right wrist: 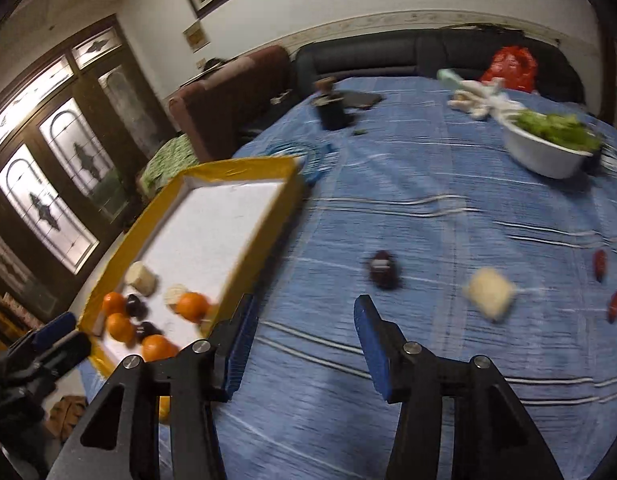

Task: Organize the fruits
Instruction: 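Grasp a dark plum with the left tool while the right tool grasps a white piece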

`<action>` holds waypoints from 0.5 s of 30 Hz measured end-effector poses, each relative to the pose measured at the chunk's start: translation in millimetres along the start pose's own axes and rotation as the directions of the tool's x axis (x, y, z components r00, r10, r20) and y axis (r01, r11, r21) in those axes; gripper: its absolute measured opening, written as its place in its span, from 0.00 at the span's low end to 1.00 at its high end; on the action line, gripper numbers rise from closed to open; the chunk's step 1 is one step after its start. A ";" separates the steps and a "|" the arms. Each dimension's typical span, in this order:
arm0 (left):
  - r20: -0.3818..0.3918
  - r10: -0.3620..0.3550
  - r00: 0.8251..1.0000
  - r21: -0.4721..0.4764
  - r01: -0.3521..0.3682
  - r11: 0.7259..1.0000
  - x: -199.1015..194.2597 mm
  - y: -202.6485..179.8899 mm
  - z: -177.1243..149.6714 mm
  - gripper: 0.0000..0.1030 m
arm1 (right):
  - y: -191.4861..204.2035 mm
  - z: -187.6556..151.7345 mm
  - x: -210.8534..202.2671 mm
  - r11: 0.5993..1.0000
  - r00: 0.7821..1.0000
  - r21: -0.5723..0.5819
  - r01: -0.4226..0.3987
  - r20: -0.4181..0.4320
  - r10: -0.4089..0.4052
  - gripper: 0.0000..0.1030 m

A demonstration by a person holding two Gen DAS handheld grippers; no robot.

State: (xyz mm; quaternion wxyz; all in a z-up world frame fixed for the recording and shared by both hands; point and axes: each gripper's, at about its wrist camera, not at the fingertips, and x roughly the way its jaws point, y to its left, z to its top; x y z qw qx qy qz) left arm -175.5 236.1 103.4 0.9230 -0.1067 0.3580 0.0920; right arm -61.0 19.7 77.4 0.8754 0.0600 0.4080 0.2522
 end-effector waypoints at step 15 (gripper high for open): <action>-0.039 -0.074 0.997 0.086 0.077 0.993 14.5 -73.7 -2.9 0.82 | -93.9 7.6 4.3 0.990 0.996 0.105 0.089 -0.010 -0.088 0.53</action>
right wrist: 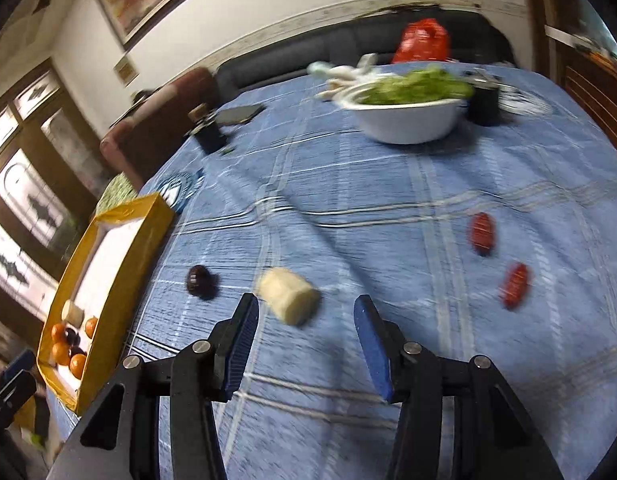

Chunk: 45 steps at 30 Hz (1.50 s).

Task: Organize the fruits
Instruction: 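Grasp a dark plum with the left tool while the right tool grasps a white piece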

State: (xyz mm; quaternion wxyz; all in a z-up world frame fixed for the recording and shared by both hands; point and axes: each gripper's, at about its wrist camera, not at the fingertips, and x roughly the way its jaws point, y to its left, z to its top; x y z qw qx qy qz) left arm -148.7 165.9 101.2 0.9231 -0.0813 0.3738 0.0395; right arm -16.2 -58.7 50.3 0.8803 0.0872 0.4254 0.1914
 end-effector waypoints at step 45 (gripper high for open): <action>-0.047 -0.054 0.997 0.095 0.058 0.994 111.5 -84.6 42.1 0.24 | -10.6 6.7 6.0 0.998 0.998 0.042 -0.055 0.026 0.054 0.42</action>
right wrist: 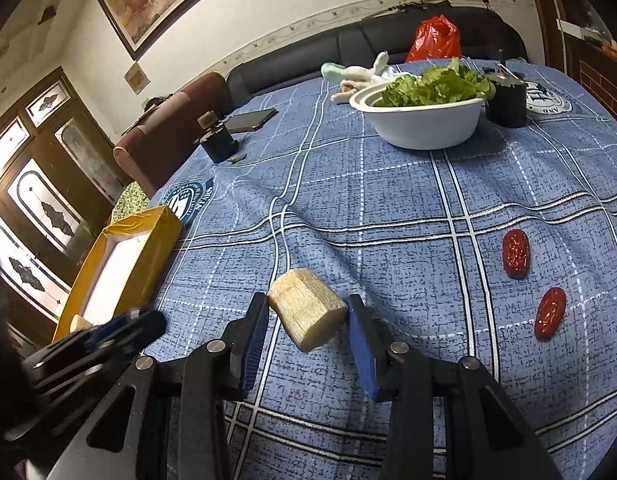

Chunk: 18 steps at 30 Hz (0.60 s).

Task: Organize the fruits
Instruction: 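Grasp a dark plum with the left tool while the right tool grasps a white piece, then carry the plum and white piece into the tray and open both tools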

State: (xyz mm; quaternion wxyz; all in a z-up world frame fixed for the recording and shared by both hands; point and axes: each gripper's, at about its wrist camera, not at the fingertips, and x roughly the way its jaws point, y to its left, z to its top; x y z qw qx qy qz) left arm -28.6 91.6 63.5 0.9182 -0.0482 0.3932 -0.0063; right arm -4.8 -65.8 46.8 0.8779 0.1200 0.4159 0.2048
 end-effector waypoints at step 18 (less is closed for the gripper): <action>0.141 0.170 0.975 -0.045 -0.165 0.985 -111.0 35.5 -45.4 0.25 | 34.2 -41.5 -10.7 0.984 0.991 -0.127 0.124 0.057 -0.117 0.42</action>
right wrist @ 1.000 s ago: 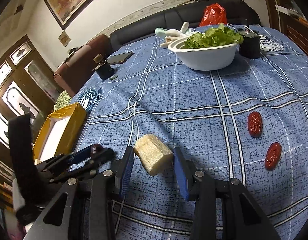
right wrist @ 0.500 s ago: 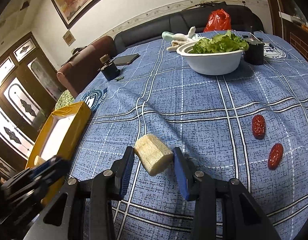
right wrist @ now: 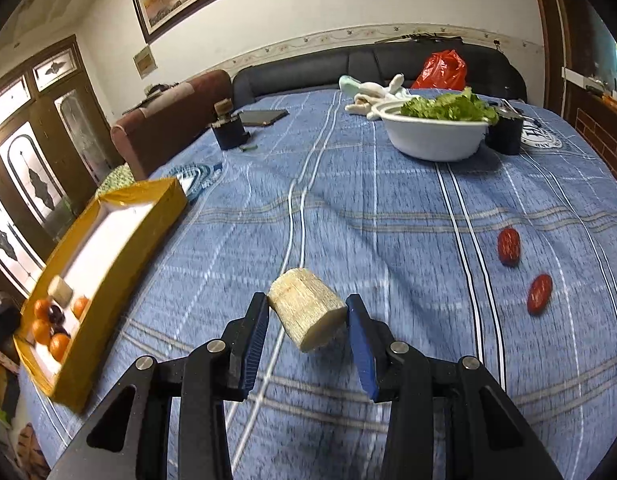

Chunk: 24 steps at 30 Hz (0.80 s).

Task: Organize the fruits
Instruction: 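Carry the plum and white piece into the tray and open both tools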

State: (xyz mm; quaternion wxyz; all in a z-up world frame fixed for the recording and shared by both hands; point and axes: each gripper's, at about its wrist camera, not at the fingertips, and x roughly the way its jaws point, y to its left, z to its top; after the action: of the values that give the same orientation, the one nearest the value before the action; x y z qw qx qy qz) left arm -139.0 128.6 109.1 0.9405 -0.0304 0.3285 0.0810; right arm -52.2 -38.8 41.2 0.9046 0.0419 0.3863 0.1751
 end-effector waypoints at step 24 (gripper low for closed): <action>-0.009 0.009 1.000 -0.151 -0.011 0.989 -9.5 86.9 -21.8 0.25 | 112.7 -18.2 -40.6 0.982 0.994 -0.154 -0.113 -0.009 0.113 0.42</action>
State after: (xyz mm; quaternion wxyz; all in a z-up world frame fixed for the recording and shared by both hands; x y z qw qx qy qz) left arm -174.6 210.5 97.6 0.9338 -0.1001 0.3254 0.1102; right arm -123.2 51.4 80.1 0.8938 -0.0063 0.3686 0.2555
